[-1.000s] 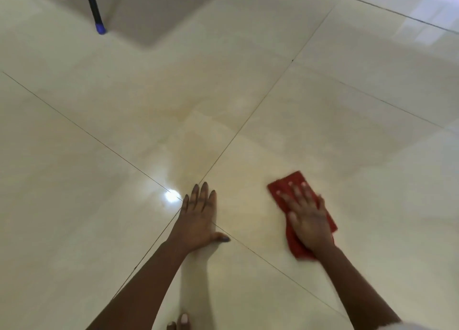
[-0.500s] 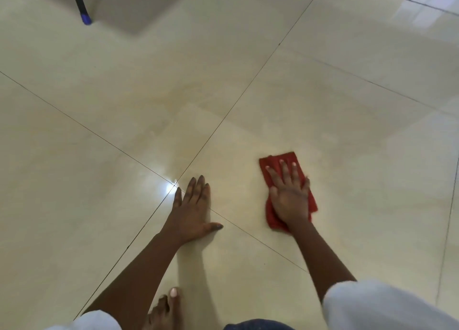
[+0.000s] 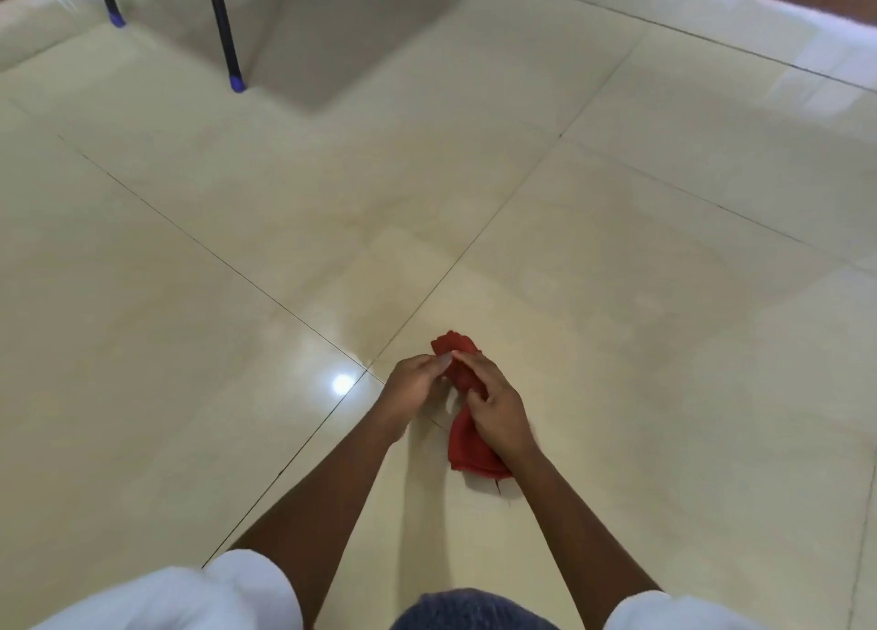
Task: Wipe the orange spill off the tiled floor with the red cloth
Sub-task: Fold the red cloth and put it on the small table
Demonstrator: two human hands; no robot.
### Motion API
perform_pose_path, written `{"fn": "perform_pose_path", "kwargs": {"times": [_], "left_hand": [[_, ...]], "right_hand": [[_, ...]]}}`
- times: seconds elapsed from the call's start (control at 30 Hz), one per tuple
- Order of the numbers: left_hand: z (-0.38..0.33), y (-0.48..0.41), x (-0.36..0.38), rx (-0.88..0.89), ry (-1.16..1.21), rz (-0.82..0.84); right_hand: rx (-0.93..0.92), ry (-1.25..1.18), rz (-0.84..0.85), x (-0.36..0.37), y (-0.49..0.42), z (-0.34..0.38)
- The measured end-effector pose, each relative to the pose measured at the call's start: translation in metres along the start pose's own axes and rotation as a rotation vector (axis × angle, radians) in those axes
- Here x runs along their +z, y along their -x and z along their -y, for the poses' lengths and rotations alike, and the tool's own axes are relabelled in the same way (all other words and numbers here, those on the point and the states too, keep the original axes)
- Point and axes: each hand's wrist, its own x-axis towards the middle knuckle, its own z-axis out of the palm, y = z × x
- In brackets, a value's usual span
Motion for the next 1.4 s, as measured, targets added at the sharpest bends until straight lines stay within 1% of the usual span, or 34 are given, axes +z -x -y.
{"fn": "perform_pose_path", "kwargs": {"times": [0.07, 0.17, 0.3, 0.4, 0.5, 0.57, 0.63, 0.73, 0.8, 0.9, 1.0, 1.1, 1.17, 1.2, 1.3, 1.33, 1.4], "left_hand": [[-0.014, -0.004, -0.004, -0.016, 0.153, 0.039], [-0.039, -0.009, -0.023, -0.024, 0.291, 0.075], [-0.088, 0.001, -0.048, -0.03, 0.276, 0.1], [-0.134, 0.022, -0.068, -0.027, 0.258, 0.048], [-0.179, 0.053, -0.09, -0.021, 0.277, 0.002], [-0.208, 0.079, -0.103, -0.014, 0.33, -0.006], [-0.243, 0.115, -0.114, -0.008, 0.395, -0.008], [-0.3, 0.173, -0.13, -0.008, 0.475, -0.031], [-0.347, 0.223, -0.143, 0.007, 0.522, -0.059], [-0.41, 0.29, -0.158, 0.041, 0.542, -0.105], [-0.47, 0.362, -0.173, 0.059, 0.45, -0.136], [-0.519, 0.428, -0.184, 0.047, 0.346, -0.116], [-0.537, 0.458, -0.191, 0.032, 0.321, -0.077], [-0.55, 0.473, -0.199, 0.055, 0.349, -0.061], [-0.565, 0.495, -0.22, 0.061, 0.518, -0.052], [-0.57, 0.5, -0.228, 0.062, 0.528, -0.068], [-0.582, 0.505, -0.239, 0.086, 0.461, -0.069]], "right_hand": [[-0.006, -0.077, 0.012, 0.002, -0.009, 0.015], [-0.014, -0.165, 0.043, 0.003, -0.017, 0.042], [0.015, -0.346, 0.04, -0.007, -0.024, 0.094], [0.077, -0.526, -0.041, -0.021, -0.025, 0.148], [0.127, -0.581, -0.082, -0.042, -0.025, 0.204], [0.21, -0.625, -0.067, -0.056, -0.019, 0.241], [0.309, -0.679, 0.003, -0.071, -0.01, 0.285], [0.386, -0.652, 0.105, -0.092, 0.011, 0.364], [0.367, -0.583, 0.157, -0.108, 0.032, 0.431], [0.348, -0.564, 0.186, -0.128, 0.059, 0.516], [0.314, -0.576, 0.179, -0.146, 0.088, 0.599], [0.261, -0.562, 0.163, -0.158, 0.116, 0.671], [0.247, -0.552, 0.153, -0.163, 0.129, 0.703], [0.233, -0.556, 0.15, -0.166, 0.132, 0.726], [0.254, -0.603, 0.15, -0.173, 0.138, 0.763], [0.247, -0.61, 0.152, -0.173, 0.138, 0.776], [0.233, -0.555, 0.167, -0.169, 0.135, 0.802]]}}
